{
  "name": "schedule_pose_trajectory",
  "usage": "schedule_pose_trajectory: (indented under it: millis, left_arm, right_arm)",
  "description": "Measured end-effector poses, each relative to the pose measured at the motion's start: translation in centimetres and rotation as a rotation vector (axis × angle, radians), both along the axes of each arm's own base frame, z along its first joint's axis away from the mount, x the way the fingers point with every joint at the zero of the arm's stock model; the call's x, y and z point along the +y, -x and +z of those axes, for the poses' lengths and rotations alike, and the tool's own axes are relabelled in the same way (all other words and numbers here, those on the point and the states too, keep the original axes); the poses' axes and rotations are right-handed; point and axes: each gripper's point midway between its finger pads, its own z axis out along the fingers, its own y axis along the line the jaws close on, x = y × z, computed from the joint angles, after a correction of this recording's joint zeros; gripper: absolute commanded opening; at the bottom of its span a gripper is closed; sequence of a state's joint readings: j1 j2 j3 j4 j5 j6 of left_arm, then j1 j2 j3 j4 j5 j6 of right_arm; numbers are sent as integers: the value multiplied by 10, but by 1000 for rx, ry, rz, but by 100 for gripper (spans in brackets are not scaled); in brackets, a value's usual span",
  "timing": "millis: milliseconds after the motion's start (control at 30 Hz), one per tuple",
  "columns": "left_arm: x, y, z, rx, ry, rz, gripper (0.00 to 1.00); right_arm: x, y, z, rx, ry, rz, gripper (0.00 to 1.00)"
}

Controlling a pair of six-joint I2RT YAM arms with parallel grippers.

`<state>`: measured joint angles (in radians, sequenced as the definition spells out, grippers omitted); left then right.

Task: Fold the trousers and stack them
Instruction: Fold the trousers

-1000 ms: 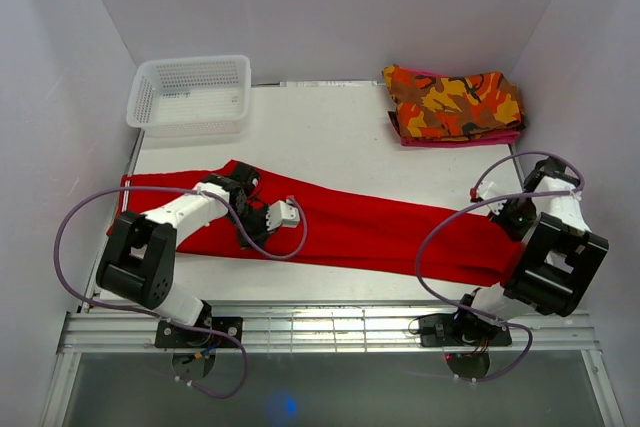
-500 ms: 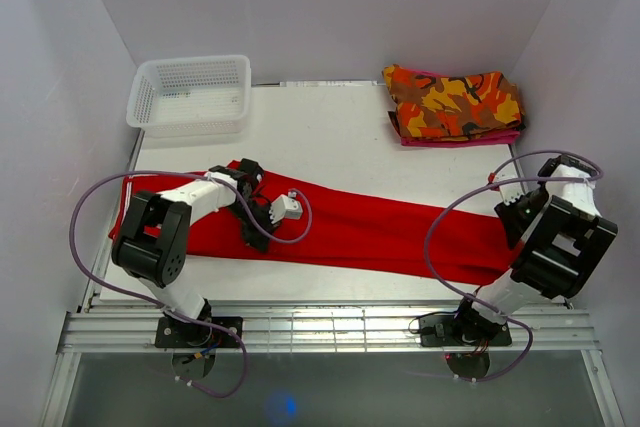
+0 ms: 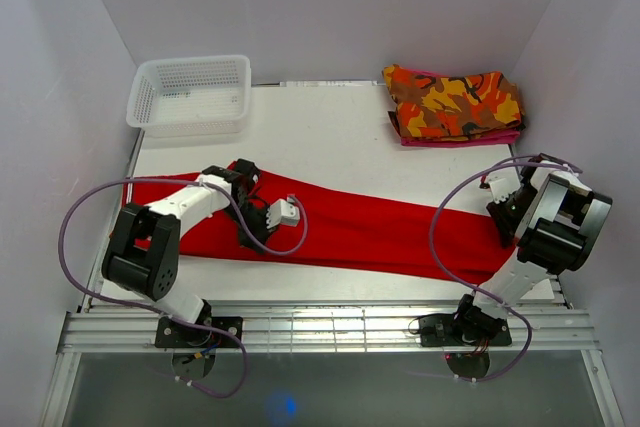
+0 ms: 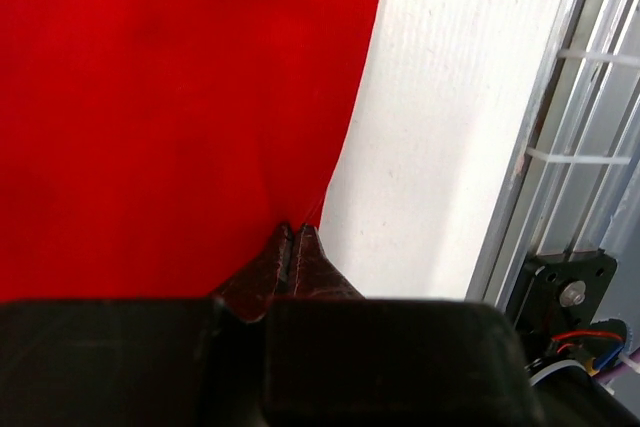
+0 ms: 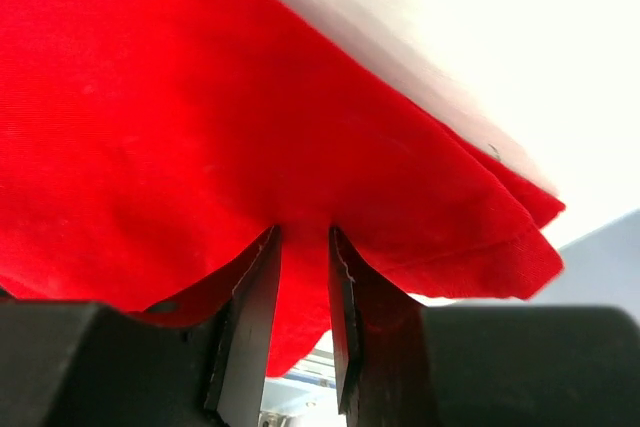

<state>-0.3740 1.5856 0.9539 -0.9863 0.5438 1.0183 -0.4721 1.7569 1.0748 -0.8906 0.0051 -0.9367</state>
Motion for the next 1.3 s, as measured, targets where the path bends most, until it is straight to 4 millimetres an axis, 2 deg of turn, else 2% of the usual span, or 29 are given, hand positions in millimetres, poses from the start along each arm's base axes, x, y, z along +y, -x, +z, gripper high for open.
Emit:
schedule_pose_trajectory:
  millis: [233, 267, 367, 533, 633, 800, 833, 867, 1000, 1100, 1200, 1300]
  left_arm:
    - [15, 14, -15, 15, -25, -12, 0]
    - [16, 15, -19, 22, -31, -7, 14]
    - [16, 12, -22, 39, -31, 29, 39]
    - [10, 15, -15, 110, -19, 73, 52]
    - [2, 3, -3, 92, 13, 69, 54]
    - [-14, -16, 35, 36, 96, 57, 62]
    - [-17, -19, 42, 23, 110, 62, 70]
    - [-20, -24, 50, 6, 126, 81, 73]
    - [-30, -47, 66, -53, 154, 208, 77]
    - [-33, -69, 61, -78, 139, 320, 78]
    - [-33, -86, 43, -74, 101, 419, 78]
    - [-28, -86, 17, -39, 58, 489, 77]
  right_arm:
    - [-8, 1, 0, 10, 44, 10, 34]
    - [-9, 0, 0, 10, 49, 14, 34]
    - [-12, -1, 0, 6, 63, 22, 34]
    - [-11, -4, 1, 4, 69, 34, 35]
    - [-9, -8, 1, -2, 78, 48, 36]
    - [-3, -27, 5, -34, 83, 69, 37]
    - [-1, -34, 8, -51, 79, 72, 38]
    - [1, -42, 12, -70, 72, 74, 47]
    - [22, -86, 45, -190, 14, 111, 55]
    - [58, -101, 62, -247, -45, 189, 54]
    - [103, -86, 65, -218, -111, 293, 49]
    - [133, -57, 52, -136, -163, 366, 43]
